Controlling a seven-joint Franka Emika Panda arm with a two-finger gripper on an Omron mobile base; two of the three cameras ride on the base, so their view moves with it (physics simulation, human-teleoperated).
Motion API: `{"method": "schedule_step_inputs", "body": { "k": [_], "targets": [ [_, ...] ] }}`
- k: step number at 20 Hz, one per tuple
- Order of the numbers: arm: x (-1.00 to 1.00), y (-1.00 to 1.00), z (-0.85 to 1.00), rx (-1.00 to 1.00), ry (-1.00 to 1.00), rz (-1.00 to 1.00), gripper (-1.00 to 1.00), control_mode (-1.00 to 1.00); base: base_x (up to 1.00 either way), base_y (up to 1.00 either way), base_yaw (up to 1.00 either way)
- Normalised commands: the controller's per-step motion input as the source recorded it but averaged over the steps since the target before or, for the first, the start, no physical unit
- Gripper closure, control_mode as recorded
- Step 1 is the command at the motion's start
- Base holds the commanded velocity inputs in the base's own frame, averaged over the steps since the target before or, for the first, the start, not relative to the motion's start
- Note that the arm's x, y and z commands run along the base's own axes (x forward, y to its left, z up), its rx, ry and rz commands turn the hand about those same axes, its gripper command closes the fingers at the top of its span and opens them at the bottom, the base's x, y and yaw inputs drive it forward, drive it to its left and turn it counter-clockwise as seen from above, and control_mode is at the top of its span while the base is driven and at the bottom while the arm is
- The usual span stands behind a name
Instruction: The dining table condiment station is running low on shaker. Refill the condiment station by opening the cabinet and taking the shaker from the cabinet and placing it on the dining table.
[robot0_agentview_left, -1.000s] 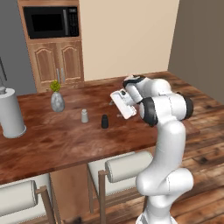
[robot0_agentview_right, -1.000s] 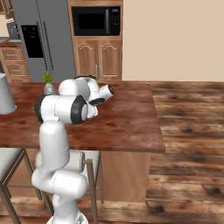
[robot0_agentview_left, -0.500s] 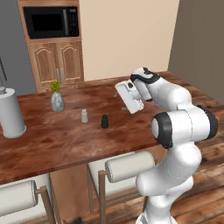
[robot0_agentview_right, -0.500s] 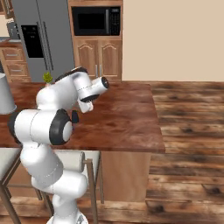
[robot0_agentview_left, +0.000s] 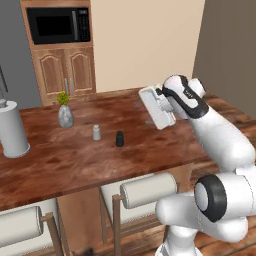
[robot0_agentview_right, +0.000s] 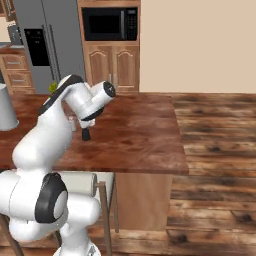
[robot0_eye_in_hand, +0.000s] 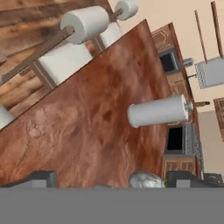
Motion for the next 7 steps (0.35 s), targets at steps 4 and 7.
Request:
{"method": "schedule_step_inputs", "body": {
  "k": [4,7],
  "targets": [
    [-0.92,0.0,0.49,0.0,0.0,-0.07,-1.0,-1.0,0.0,0.0,0.0],
    [-0.99,0.0,0.17,-0.03,0.0,-0.07,-1.0,-1.0,0.0,0.0,0.0]
  ]
}}
